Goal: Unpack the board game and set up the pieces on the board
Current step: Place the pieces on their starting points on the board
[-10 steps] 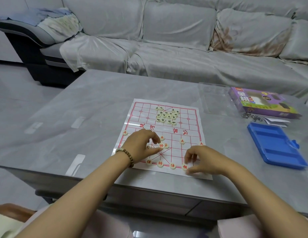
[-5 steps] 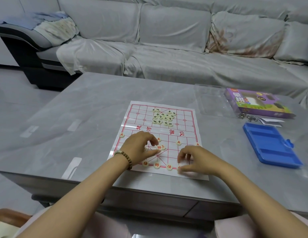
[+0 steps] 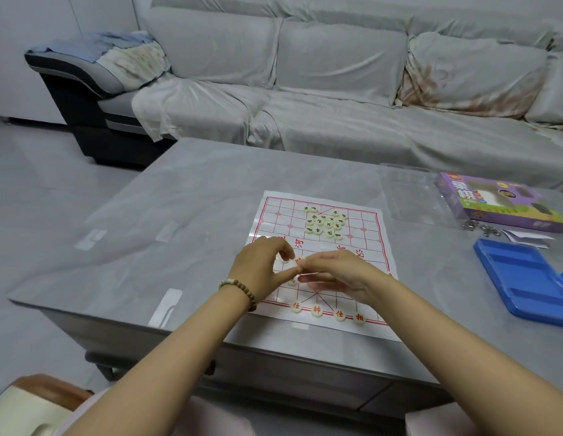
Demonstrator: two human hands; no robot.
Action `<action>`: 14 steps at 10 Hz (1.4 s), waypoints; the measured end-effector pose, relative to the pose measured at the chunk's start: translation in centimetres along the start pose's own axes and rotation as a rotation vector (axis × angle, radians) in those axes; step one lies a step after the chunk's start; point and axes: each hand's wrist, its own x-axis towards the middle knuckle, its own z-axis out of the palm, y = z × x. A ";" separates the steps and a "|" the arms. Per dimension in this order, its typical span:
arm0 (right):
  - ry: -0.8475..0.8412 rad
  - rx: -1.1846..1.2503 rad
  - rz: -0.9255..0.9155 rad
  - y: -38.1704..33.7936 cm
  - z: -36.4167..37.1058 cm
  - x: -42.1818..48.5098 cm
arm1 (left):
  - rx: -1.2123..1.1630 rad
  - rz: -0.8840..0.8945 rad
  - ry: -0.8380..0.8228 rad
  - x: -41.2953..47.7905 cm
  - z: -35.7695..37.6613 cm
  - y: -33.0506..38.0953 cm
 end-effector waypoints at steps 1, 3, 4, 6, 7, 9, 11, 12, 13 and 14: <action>0.036 -0.049 -0.092 -0.6 0.6 0.8 | 0.000 -0.056 -0.007 -0.5 -1.0 -1.3; -0.125 -0.955 -0.346 -1.1 2.0 1.5 | 0.084 -0.167 -0.172 -2.0 -2.4 -5.0; -0.287 -1.167 -0.311 -0.8 3.5 1.8 | 0.113 -0.160 -0.224 -2.5 -2.3 -5.8; -0.217 -1.269 -0.364 -0.6 4.8 2.9 | 0.081 -0.133 -0.161 -2.8 -2.8 -6.2; -0.113 -1.268 -0.438 0.0 4.8 2.6 | 0.083 -0.129 -0.152 -2.7 -2.8 -6.1; 0.068 -1.346 -0.548 2.1 4.7 2.0 | 0.095 -0.135 -0.145 -2.2 -2.7 -5.7; 0.093 -1.216 -0.580 3.2 4.3 1.6 | 0.076 -0.132 -0.133 -2.1 -2.4 -5.2; 0.094 -1.206 -0.569 3.3 4.2 1.6 | 0.075 -0.128 -0.131 -2.0 -2.3 -5.0; 0.109 -1.186 -0.581 3.5 4.4 1.5 | 0.076 -0.129 -0.134 -1.9 -2.1 -4.8; 0.121 -1.185 -0.577 3.5 4.3 1.2 | 0.085 -0.133 -0.138 -1.7 -2.0 -4.6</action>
